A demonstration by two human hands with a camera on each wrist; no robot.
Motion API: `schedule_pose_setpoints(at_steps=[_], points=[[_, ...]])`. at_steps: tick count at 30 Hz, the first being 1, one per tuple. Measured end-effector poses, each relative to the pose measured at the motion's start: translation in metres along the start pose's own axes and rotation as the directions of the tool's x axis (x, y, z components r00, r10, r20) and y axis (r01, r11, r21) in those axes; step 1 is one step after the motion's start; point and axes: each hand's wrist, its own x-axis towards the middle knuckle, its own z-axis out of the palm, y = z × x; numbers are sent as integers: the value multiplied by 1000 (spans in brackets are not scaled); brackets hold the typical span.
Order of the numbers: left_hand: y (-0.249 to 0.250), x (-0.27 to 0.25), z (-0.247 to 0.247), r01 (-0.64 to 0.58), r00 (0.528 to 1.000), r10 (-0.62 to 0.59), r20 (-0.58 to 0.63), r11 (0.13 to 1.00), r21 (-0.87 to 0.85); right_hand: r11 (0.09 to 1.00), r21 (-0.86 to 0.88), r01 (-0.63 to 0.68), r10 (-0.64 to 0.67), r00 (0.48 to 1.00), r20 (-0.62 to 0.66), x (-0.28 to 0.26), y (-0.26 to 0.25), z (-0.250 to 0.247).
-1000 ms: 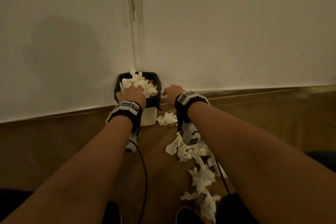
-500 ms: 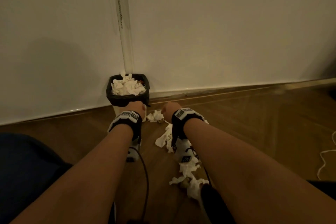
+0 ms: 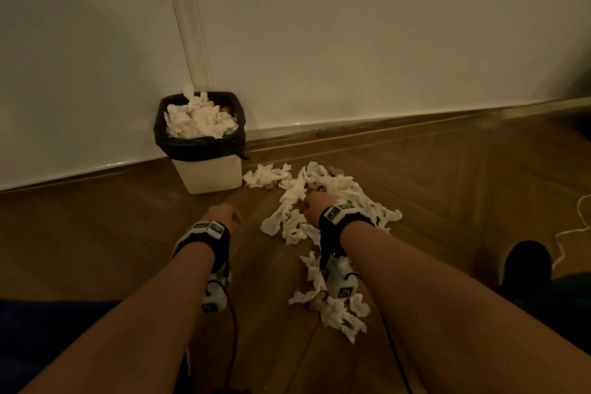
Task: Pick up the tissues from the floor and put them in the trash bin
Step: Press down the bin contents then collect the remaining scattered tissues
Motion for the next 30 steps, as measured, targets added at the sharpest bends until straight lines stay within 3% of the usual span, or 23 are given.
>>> schedule_pose_setpoints(at_steps=[6,10,17,23,27,30], points=[[-35,19,46,114,993,-103,64,972,-207,999,8,52,-52,996,76,31,0,38],[-59,24,81,172,984,-147,103,937,-304,998,43,48,-50,998,43,49,1,60],[-62,39,107,201,979,-196,52,909,-366,998,37,54,-57,995,84,72,8,88],[-47,50,100,194,980,-197,27,915,-354,993,109,45,-48,998,28,82,14,96],[-42,55,92,232,969,-198,145,932,-280,985,159,69,-58,996,-73,86,14,96],[-40,52,96,185,981,-170,94,962,-200,989,122,81,-67,992,-111,89,11,98]])
